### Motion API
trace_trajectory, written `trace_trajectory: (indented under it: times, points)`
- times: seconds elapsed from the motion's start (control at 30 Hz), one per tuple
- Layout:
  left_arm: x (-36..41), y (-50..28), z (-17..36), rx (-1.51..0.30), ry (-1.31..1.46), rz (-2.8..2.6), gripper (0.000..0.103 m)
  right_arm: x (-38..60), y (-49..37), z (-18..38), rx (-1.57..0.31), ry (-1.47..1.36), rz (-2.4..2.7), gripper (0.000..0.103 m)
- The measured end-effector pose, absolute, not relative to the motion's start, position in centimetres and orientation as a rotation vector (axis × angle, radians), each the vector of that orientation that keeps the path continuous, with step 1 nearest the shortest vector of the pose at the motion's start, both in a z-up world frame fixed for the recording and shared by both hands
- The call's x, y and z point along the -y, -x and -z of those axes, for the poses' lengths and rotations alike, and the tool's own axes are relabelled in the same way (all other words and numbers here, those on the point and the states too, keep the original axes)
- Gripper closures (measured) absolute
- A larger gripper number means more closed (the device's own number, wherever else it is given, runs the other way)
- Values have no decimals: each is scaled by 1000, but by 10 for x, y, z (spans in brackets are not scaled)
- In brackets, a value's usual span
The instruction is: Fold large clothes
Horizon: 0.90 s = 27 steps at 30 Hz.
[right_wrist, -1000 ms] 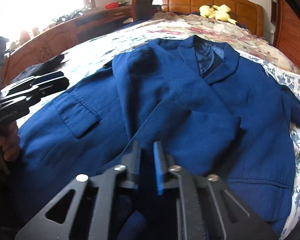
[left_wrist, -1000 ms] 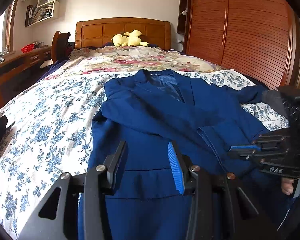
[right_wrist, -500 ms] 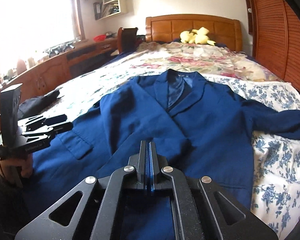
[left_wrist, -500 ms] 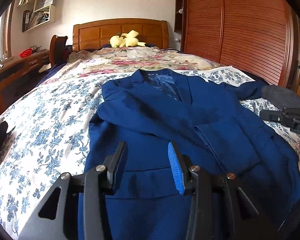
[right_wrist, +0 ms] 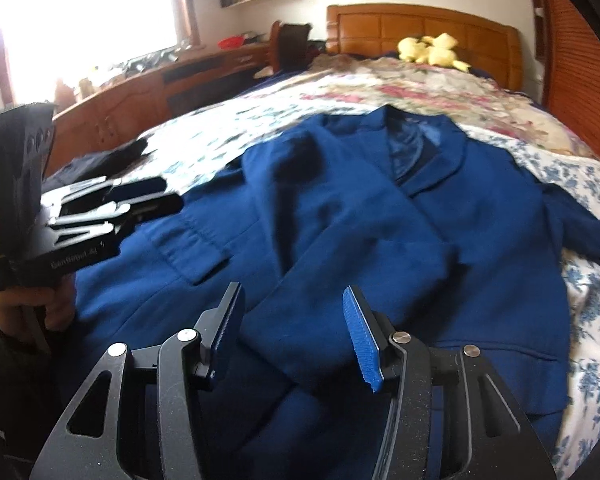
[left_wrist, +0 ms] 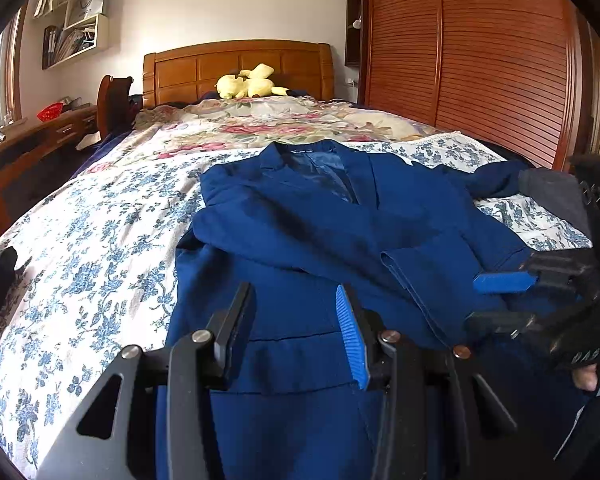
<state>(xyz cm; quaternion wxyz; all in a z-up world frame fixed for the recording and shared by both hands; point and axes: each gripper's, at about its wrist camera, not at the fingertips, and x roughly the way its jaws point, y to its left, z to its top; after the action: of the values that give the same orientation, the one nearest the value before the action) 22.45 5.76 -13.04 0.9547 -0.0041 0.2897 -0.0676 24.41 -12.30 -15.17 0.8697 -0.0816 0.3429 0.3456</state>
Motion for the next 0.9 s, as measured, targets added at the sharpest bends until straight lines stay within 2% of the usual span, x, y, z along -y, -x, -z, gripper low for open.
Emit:
trace_trajectory:
  times: [0.3,0.33,0.37,0.4,0.43,0.5,0.9]
  points:
    - [-55,-211,125,-584,24,160,63,104,-245,178,-796,268,-732,51]
    - [-53,-208,123,-581,25,164,63,103,-245,180,-799,281,-725,54]
    - [-53,-205,123,-579,26,166,63,102,-244,180,-798,290,-720,60]
    - [-52,-202,121,-574,28,169,63,100,-243,181,-799,307,-717,79]
    - [-52,-200,120,-571,31,170,63,99,-242,182,-803,320,-715,89]
    - [-51,-193,118,-562,39,176,63,98,-240,180,-794,338,-713,98]
    - [-45,-176,113,-535,32,209,63,172,-209,98,-590,179,-560,101]
